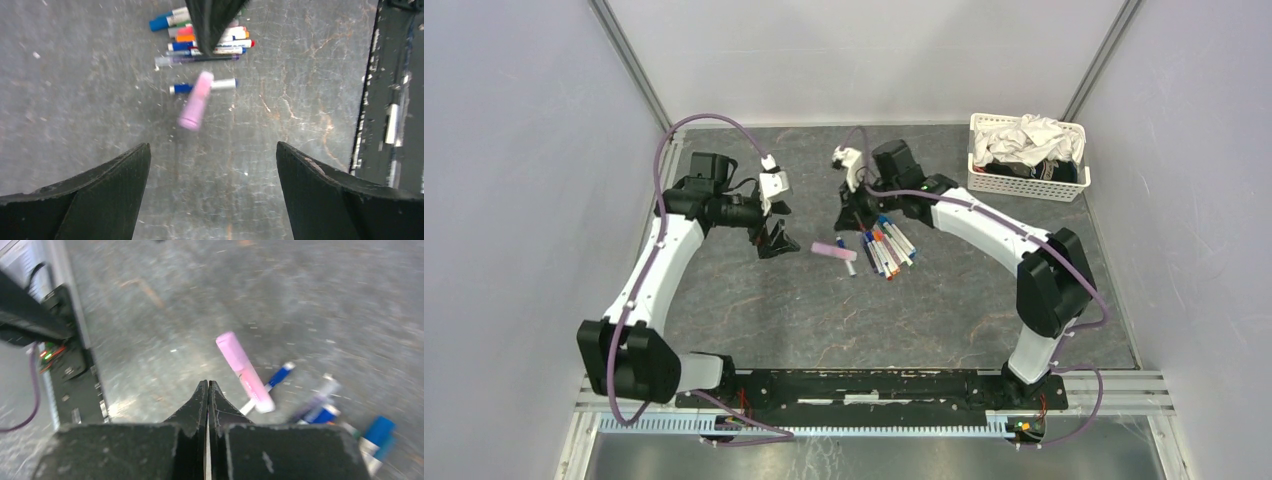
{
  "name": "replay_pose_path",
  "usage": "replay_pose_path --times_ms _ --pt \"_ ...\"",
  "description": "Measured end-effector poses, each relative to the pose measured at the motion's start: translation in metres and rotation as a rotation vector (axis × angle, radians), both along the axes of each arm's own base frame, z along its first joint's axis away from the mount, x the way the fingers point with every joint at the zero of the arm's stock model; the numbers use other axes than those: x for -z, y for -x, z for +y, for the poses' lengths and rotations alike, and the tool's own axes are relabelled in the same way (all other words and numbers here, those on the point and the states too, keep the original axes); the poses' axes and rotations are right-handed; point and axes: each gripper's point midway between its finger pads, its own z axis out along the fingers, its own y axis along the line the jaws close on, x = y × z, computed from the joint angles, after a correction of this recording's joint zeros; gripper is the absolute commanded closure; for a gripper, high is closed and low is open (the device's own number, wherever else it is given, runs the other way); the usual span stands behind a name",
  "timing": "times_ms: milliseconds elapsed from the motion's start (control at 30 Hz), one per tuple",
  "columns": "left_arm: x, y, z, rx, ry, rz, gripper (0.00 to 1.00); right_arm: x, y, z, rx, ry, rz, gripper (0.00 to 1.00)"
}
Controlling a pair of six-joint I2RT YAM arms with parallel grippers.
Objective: Open the pen caps
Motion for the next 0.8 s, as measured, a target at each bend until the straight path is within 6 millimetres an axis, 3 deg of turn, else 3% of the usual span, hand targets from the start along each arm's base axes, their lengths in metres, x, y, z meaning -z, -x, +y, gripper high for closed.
replay_pose_path --times_ms 100,167,233,333,433,567,700,800 --pt "-0.011 0.003 -0.002 0.056 -0.017 -0.125 0.00 -0.004 0.036 0.021 -0.124 0.002 0.024 0.97" --pt "-0.014 0.003 0.000 0.085 -0.038 -0.189 0.00 -0.008 0.049 0.031 -0.166 0.012 0.019 0.74" --pt "-0.009 0.003 0.003 0.099 -0.059 -0.214 0.00 -0.009 0.051 0.038 -0.166 0.033 -0.006 0.66" --pt "0.004 0.001 0.017 0.085 -0.072 -0.173 0.00 0.002 0.038 0.032 -0.091 0.085 -0.034 0.49" --pt "0.024 -0.006 0.050 0.020 -0.068 -0.066 0.00 0.026 0.027 0.019 -0.024 0.155 -0.061 0.46" --pt "0.048 -0.004 0.087 -0.051 -0.051 0.056 0.00 0.058 0.031 0.009 -0.028 0.242 -0.068 0.42" --pt "0.045 0.007 0.091 -0.060 -0.028 0.083 0.00 0.077 0.054 0.018 -0.129 0.279 -0.114 0.38" --pt "0.044 0.011 0.089 -0.064 -0.007 0.104 0.00 0.098 0.088 0.026 -0.269 0.300 -0.147 0.33"
